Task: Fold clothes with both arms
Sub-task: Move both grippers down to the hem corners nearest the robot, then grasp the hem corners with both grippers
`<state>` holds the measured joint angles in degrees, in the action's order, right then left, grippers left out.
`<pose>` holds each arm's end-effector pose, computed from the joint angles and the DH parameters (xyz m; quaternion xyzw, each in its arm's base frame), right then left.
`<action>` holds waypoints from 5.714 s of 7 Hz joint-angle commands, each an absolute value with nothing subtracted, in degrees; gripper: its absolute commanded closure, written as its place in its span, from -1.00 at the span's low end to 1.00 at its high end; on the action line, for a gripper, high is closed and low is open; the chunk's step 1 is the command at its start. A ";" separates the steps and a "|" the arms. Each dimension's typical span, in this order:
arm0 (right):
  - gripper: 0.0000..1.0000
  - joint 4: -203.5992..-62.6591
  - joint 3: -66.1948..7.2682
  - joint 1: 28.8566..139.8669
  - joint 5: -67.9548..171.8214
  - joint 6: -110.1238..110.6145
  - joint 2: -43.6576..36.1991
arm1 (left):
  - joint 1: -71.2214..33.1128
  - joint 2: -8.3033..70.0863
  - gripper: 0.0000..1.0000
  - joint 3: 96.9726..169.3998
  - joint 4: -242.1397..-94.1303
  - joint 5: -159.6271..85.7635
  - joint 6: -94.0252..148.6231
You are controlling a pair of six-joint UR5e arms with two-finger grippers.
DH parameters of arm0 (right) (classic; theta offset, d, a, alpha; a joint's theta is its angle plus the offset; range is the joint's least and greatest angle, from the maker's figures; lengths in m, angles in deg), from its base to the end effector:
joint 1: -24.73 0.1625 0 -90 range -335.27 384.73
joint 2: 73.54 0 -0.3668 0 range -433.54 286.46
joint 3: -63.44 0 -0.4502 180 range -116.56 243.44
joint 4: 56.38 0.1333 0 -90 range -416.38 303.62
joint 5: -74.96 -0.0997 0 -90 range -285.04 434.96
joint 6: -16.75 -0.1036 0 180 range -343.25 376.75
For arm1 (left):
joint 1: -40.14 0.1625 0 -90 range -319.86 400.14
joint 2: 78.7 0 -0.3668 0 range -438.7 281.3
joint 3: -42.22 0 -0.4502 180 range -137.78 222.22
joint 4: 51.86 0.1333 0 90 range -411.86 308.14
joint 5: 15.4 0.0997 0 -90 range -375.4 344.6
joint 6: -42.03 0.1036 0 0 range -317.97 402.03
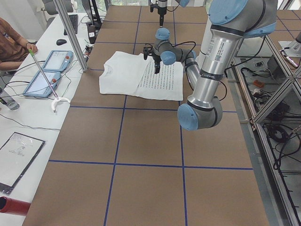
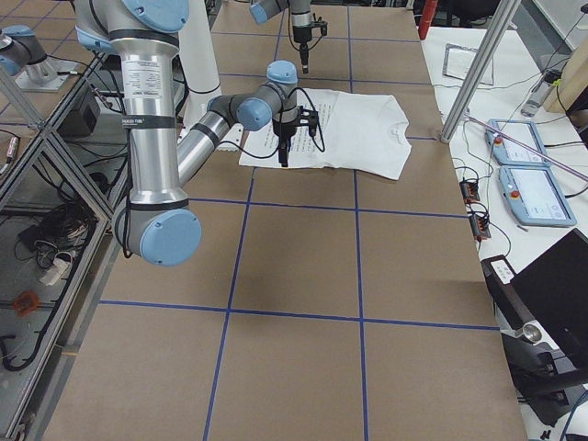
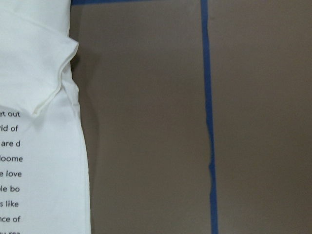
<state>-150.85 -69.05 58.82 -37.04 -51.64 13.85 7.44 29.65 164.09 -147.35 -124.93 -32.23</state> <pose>-0.3385 -0.3432 0.2180 0.0010 -0.3849 0.0342 0.9223 0.4014 -0.3750 0.1373 0.0521 0.4815 -0.0501 0.8735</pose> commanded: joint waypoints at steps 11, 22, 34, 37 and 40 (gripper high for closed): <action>-0.72 -147.97 -55.30 28.69 -17.86 -78.97 3.63 | 8.24 17.63 -0.99 165.70 -156.97 -124.65 -30.30; 0.68 -142.69 -52.75 28.86 -19.08 -78.88 3.63 | 8.32 18.06 -0.98 165.44 -156.97 -124.65 -30.66; 1.00 -143.22 -59.43 31.67 -17.95 -80.46 3.63 | 27.30 14.20 -0.74 160.34 -157.06 -115.51 -51.22; 1.00 -143.22 -59.60 31.85 -18.03 -80.46 3.63 | 27.84 14.20 -0.29 159.99 -157.15 -115.77 -51.22; 1.00 -143.31 -59.96 32.29 -18.21 -80.46 3.72 | 28.19 14.11 -0.26 159.73 -157.06 -115.86 -51.13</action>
